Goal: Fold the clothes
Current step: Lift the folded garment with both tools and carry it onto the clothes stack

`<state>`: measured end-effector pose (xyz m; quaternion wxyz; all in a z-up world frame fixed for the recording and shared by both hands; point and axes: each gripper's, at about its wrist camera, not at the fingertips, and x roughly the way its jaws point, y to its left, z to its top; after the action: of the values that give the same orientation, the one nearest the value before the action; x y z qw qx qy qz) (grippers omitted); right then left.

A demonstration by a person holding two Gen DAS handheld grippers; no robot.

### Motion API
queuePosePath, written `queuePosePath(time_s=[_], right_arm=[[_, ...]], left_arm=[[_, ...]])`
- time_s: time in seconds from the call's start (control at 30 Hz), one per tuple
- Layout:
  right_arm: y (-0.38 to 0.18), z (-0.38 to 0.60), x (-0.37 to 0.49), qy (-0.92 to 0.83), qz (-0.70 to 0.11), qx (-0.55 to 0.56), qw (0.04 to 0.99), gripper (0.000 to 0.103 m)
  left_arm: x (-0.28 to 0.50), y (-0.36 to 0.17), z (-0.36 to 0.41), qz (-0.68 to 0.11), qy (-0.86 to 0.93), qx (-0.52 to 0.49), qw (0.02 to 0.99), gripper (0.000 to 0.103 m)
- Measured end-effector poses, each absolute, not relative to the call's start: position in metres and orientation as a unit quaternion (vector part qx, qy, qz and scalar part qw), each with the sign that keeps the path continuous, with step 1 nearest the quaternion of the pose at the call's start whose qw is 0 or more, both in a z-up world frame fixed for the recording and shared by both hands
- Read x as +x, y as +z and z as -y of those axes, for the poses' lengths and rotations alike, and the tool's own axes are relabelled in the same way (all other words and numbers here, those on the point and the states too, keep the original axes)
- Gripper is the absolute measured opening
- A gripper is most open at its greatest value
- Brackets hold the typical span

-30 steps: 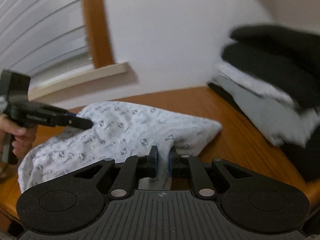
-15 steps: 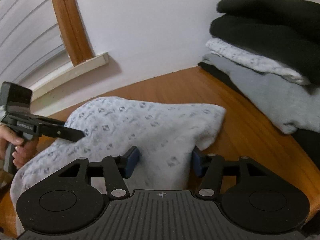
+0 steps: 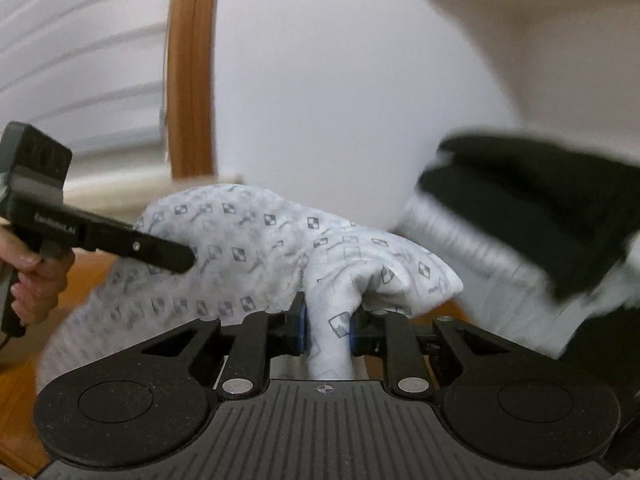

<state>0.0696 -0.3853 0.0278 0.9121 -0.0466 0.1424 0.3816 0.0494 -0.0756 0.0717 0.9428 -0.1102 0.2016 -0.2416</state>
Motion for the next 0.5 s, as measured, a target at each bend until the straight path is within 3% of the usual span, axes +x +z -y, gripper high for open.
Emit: queuePosePath(time_s=[0.5], right_arm=[[0.163,0.501,0.181,0.228,0.034,-0.118,0.966,0.019]], left_arm=[[0.208,0.177,0.214,-0.079,-0.314,-0.119,0.939,0.024]])
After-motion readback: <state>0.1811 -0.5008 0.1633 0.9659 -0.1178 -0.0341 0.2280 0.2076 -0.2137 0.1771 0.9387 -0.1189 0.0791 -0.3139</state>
